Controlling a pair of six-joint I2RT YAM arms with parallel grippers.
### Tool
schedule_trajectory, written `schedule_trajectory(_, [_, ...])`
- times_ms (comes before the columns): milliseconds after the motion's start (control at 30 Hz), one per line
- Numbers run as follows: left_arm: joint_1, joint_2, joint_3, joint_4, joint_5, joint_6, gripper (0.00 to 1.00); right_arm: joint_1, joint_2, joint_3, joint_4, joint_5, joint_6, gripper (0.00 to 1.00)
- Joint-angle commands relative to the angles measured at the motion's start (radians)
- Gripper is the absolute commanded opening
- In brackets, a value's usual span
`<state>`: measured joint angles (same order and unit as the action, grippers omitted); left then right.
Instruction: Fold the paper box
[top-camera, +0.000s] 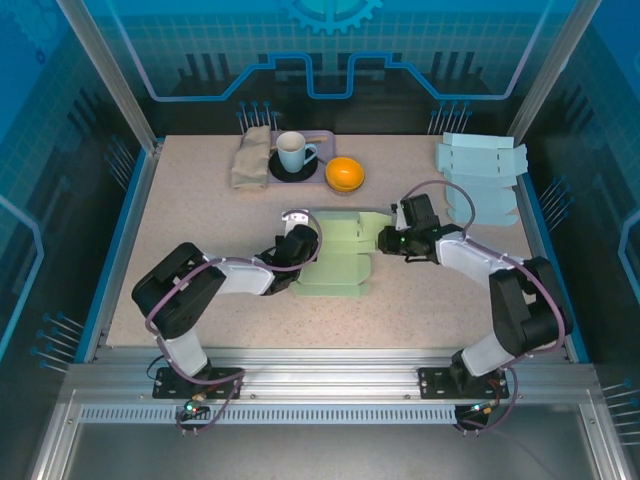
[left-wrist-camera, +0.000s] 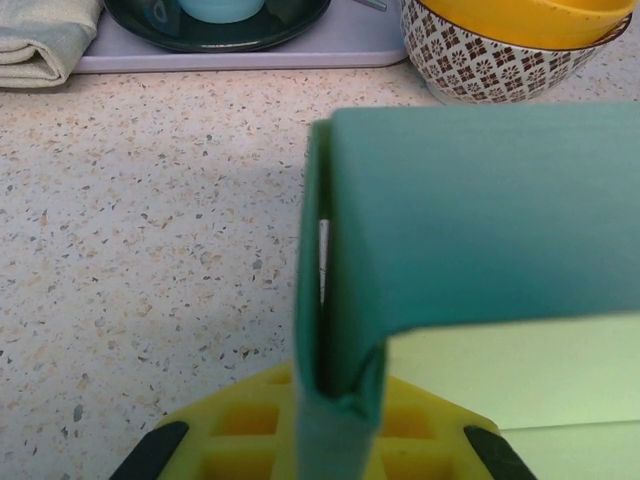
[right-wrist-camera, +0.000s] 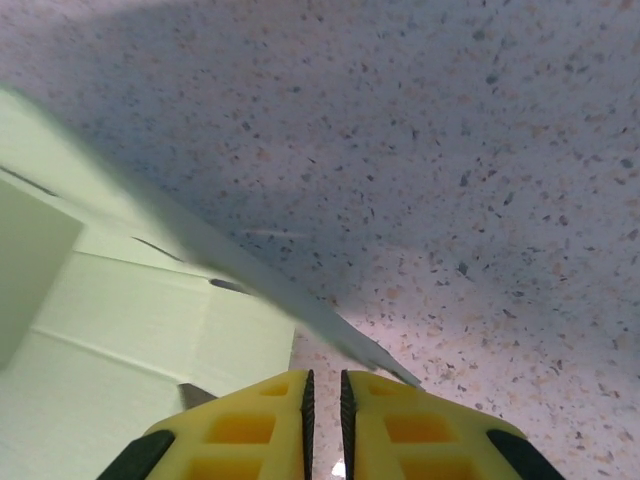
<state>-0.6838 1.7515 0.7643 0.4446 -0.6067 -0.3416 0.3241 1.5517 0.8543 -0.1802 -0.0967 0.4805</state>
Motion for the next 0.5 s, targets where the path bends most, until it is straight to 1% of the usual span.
schedule_trajectory(0, [-0.002,0.01,0.025,0.002,-0.011,-0.011,0.0,-0.014,0.038,0.009,0.054,-0.011,0.006,0.17])
schedule_trajectory(200, [0.0,0.009,0.025,0.003,-0.004,-0.011,0.0,-0.02,0.08,-0.008,0.142,-0.103,0.073,0.18])
schedule_trajectory(467, [0.0,0.011,0.03,-0.003,-0.006,-0.015,0.0,-0.02,0.076,-0.024,0.248,-0.226,0.164,0.19])
